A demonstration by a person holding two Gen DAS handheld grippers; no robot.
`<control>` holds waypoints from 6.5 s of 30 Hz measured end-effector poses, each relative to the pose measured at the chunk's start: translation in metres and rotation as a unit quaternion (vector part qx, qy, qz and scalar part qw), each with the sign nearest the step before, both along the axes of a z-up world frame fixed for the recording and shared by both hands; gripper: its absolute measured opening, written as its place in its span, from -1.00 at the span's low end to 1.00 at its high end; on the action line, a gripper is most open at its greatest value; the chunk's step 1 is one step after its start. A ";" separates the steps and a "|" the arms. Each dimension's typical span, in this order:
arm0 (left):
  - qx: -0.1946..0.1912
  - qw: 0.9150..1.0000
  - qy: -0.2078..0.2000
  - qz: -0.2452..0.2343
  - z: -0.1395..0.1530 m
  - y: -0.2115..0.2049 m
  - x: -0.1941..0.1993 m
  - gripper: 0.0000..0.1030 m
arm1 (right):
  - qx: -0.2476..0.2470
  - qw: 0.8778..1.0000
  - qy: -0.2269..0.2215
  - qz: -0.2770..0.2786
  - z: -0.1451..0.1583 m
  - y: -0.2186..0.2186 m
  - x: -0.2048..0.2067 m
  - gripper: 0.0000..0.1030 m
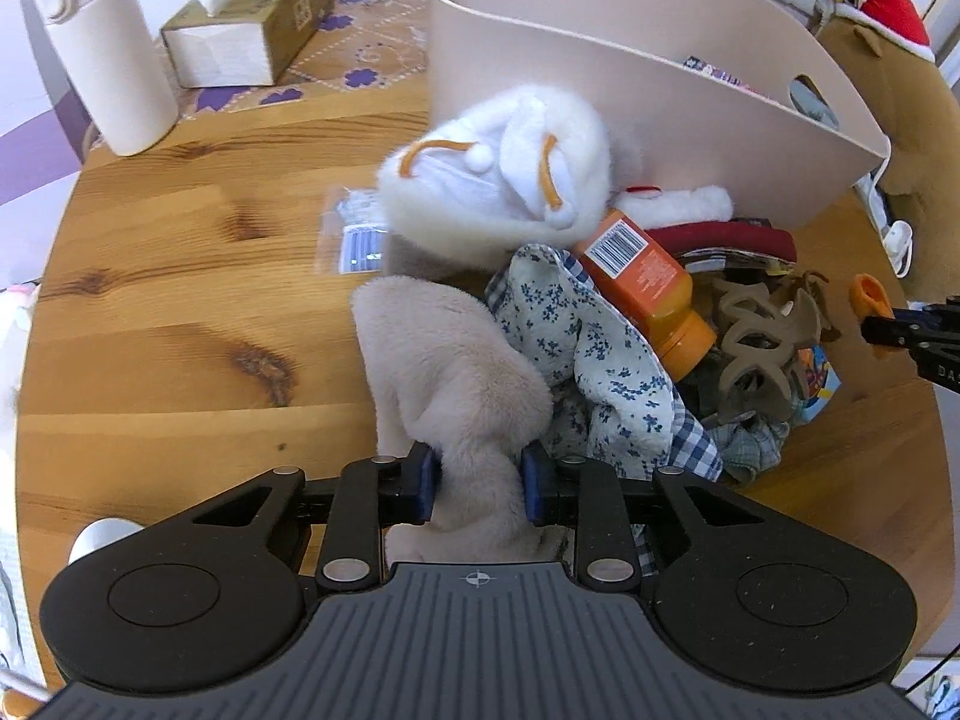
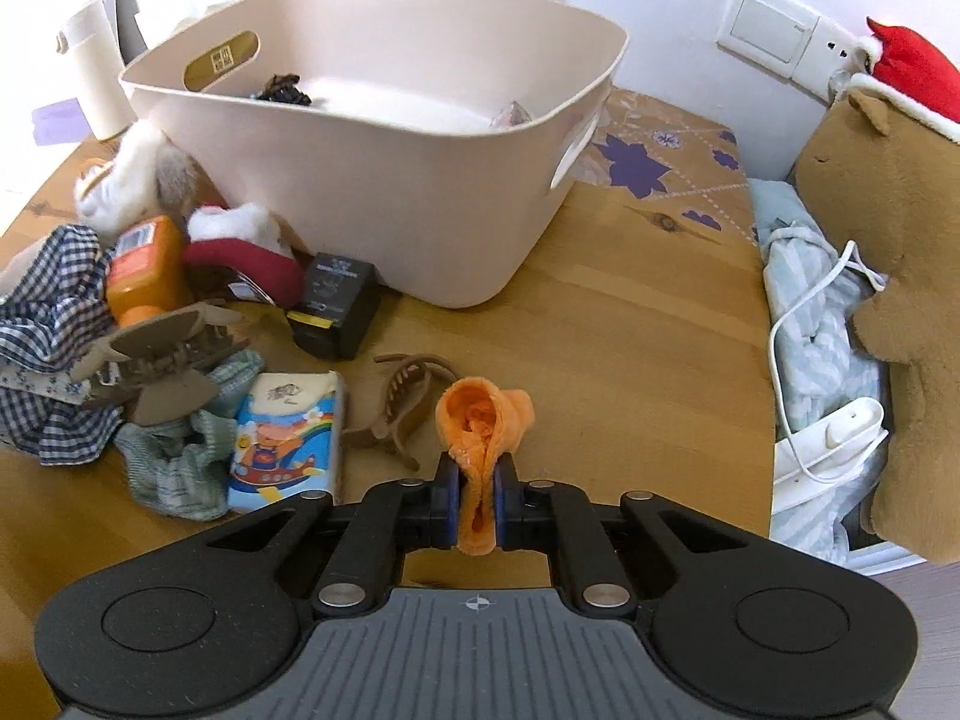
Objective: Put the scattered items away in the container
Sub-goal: 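Grasp the beige fuzzy cloth with the left gripper while the right grasps the orange cup, then carry the beige cloth and orange cup into the basket and release both, then grasp the checked blue cloth with the left gripper while the right grasps the cartoon tissue pack, then carry the checked cloth and tissue pack over the basket and release both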
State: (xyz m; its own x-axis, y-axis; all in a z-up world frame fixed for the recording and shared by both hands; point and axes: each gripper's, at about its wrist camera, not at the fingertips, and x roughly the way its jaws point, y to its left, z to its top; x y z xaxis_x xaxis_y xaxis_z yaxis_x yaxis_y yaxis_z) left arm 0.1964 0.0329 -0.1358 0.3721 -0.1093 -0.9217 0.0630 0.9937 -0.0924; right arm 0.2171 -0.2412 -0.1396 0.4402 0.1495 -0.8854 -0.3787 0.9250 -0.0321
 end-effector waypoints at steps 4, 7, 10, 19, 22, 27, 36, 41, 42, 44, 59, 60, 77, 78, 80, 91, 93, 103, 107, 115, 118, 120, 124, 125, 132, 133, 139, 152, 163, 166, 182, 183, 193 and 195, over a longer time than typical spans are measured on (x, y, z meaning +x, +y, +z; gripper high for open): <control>0.002 1.000 -0.017 0.004 0.013 0.005 -0.008 -0.48 | 0.008 1.000 -0.008 0.003 0.011 0.000 -0.008 -0.79; 0.002 1.000 -0.026 0.009 0.024 0.010 -0.011 -0.48 | 0.014 1.000 -0.011 0.009 0.020 0.000 -0.012 -0.79; 0.002 0.999 -0.036 0.008 0.035 0.013 -0.013 -0.48 | 0.019 1.000 -0.020 0.013 0.031 0.000 -0.015 -0.79; 0.004 0.996 -0.090 -0.001 0.079 0.020 -0.006 -0.48 | 0.035 0.997 -0.062 0.030 0.076 0.003 -0.015 -0.79; -0.002 0.994 -0.105 -0.010 0.094 0.018 -0.001 -0.48 | 0.038 0.996 -0.076 0.037 0.090 0.006 -0.013 -0.79; -0.002 0.990 -0.134 -0.034 0.124 0.012 0.012 -0.48 | 0.041 0.993 -0.099 0.052 0.115 0.011 -0.005 -0.79; 0.001 0.982 -0.176 -0.074 0.157 -0.010 0.045 -0.48 | 0.046 0.987 -0.140 0.066 0.147 0.020 0.021 -0.79; 0.015 0.976 -0.198 -0.087 0.162 -0.030 0.068 -0.48 | 0.032 0.982 -0.165 0.081 0.155 0.029 0.037 -0.79; 0.018 0.975 -0.203 -0.088 0.161 -0.035 0.072 -0.48 | 0.032 0.982 -0.167 0.082 0.155 0.030 0.040 -0.79; 0.015 0.974 -0.205 -0.091 0.159 -0.044 0.082 -0.48 | 0.028 0.981 -0.170 0.085 0.154 0.033 0.046 -0.79; 0.011 0.988 -0.139 -0.071 0.099 -0.086 0.156 -0.48 | 0.008 0.987 -0.130 0.090 0.114 0.052 0.105 -0.78; 0.009 0.989 -0.133 -0.063 0.096 -0.086 0.161 -0.48 | 0.007 0.988 -0.124 0.088 0.110 0.053 0.109 -0.78; 0.045 0.994 -0.077 -0.068 0.061 -0.092 0.182 -0.26 | 0.001 0.998 -0.045 0.054 0.057 0.062 0.126 -0.29; 0.047 0.994 -0.076 -0.068 0.061 -0.092 0.182 -0.13 | 0.001 0.997 -0.047 0.053 0.058 0.062 0.125 -0.24; 0.043 0.994 -0.070 -0.073 0.062 -0.092 0.181 0.02 | 0.001 0.997 -0.053 0.051 0.062 0.060 0.123 -0.02; 0.043 0.992 -0.095 -0.072 0.081 -0.086 0.167 0.52 | 0.010 0.996 -0.081 0.035 0.082 0.053 0.108 1.00; 0.049 0.991 -0.098 -0.071 0.085 -0.085 0.163 0.52 | 0.014 0.996 -0.083 0.029 0.086 0.050 0.104 1.00; 0.046 0.990 -0.119 -0.063 0.112 -0.065 0.129 0.52 | 0.035 0.992 -0.122 0.003 0.108 0.035 0.068 1.00; 0.059 0.988 -0.123 -0.072 0.119 -0.055 0.110 0.52 | 0.041 0.991 -0.125 0.000 0.106 0.029 0.046 1.00; 0.050 0.992 -0.108 -0.042 0.110 -0.022 0.066 0.59 | 0.012 0.993 -0.115 0.006 0.089 0.024 0.007 1.00; 0.047 0.993 -0.100 -0.035 0.100 -0.013 0.046 0.59 | 0.017 0.994 -0.108 0.002 0.082 0.021 -0.004 1.00; 0.042 0.995 -0.089 -0.033 0.093 -0.009 0.035 0.59 | 0.019 0.995 -0.100 0.001 0.076 0.021 -0.010 1.00; 0.037 0.996 -0.068 -0.038 0.080 -0.007 0.019 0.59 | 0.012 0.996 -0.090 0.002 0.063 0.022 -0.022 1.00; 0.037 0.997 -0.064 -0.038 0.077 -0.007 0.016 0.59 | 0.012 0.996 -0.084 -0.001 0.058 0.021 -0.024 1.00; 0.015 0.999 -0.033 -0.036 0.058 -0.009 -0.003 0.59 | -0.011 0.999 -0.044 0.009 0.023 0.024 -0.036 1.00; 0.013 0.999 -0.027 -0.035 0.054 -0.009 -0.005 0.59 | -0.013 0.999 -0.039 0.010 0.019 0.025 -0.037 1.00; 0.012 0.999 -0.008 -0.033 0.036 -0.017 -0.009 0.59 | -0.025 0.999 -0.016 0.026 -0.003 0.036 -0.039 1.00; 0.003 1.000 0.024 -0.015 0.000 -0.022 0.004 0.59 | -0.040 0.998 -0.001 0.040 -0.032 0.050 -0.028 0.83; -0.003 0.999 0.032 0.003 -0.013 -0.022 0.018 0.35 | 0.003 1.000 -0.005 0.019 -0.031 0.054 -0.019 0.46; -0.004 0.999 0.037 -0.014 -0.016 -0.028 0.017 0.06 | 0.020 1.000 -0.001 0.022 -0.028 0.053 -0.020 0.07; 0.013 1.000 0.006 -0.024 0.001 -0.028 -0.007 -0.63 | 0.049 0.998 0.009 0.025 -0.010 0.040 -0.052 -0.14; 0.010 1.000 0.005 -0.022 0.004 -0.027 -0.008 -0.63 | 0.051 0.998 0.008 0.024 -0.006 0.043 -0.052 -0.14; 0.018 0.999 -0.012 -0.033 0.022 -0.027 -0.021 -0.66 | 0.077 0.997 -0.015 0.022 0.020 0.023 -0.069 -0.14; 0.017 0.999 -0.017 -0.037 0.027 -0.026 -0.023 -0.66 | 0.082 0.996 -0.022 0.022 0.029 0.020 -0.070 -0.14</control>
